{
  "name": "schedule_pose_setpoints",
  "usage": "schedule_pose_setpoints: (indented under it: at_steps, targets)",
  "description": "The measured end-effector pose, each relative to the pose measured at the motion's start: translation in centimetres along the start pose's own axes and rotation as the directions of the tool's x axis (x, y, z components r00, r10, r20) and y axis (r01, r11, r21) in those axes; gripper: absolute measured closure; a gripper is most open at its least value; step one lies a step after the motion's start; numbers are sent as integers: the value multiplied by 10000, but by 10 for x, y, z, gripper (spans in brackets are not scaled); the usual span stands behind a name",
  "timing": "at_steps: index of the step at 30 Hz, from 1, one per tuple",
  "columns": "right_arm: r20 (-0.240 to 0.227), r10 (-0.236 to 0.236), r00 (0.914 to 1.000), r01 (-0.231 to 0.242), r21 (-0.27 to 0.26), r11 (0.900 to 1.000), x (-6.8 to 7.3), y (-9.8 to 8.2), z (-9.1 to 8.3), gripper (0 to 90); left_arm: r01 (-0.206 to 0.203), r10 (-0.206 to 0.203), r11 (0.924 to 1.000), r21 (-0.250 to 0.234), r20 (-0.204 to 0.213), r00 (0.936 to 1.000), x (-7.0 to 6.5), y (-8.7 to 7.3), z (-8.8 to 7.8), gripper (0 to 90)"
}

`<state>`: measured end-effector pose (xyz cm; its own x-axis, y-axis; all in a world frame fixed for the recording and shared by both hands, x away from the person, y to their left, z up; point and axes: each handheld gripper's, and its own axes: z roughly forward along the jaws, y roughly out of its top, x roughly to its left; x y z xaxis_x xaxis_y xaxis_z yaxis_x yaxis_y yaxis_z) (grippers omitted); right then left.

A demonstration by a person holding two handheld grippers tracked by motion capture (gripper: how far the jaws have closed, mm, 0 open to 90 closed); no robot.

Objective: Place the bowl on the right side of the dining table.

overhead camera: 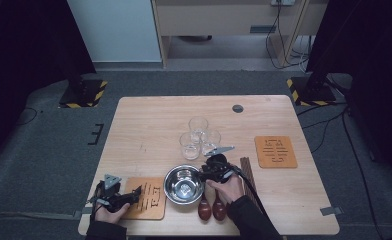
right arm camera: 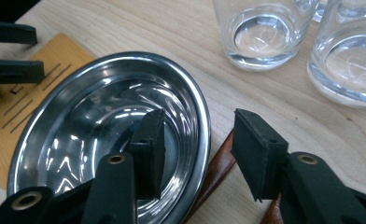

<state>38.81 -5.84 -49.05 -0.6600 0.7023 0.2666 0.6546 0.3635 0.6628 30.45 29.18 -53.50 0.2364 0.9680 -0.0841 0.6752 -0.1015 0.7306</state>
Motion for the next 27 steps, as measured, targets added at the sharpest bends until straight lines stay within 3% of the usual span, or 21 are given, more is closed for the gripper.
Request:
schedule_pose_setpoints:
  at_steps: [27]
  targets:
    - [-85,461,9989,-448,1183,9920,0,0,13,711,-7,7,10000,7,1,10000,0,0,0,56]
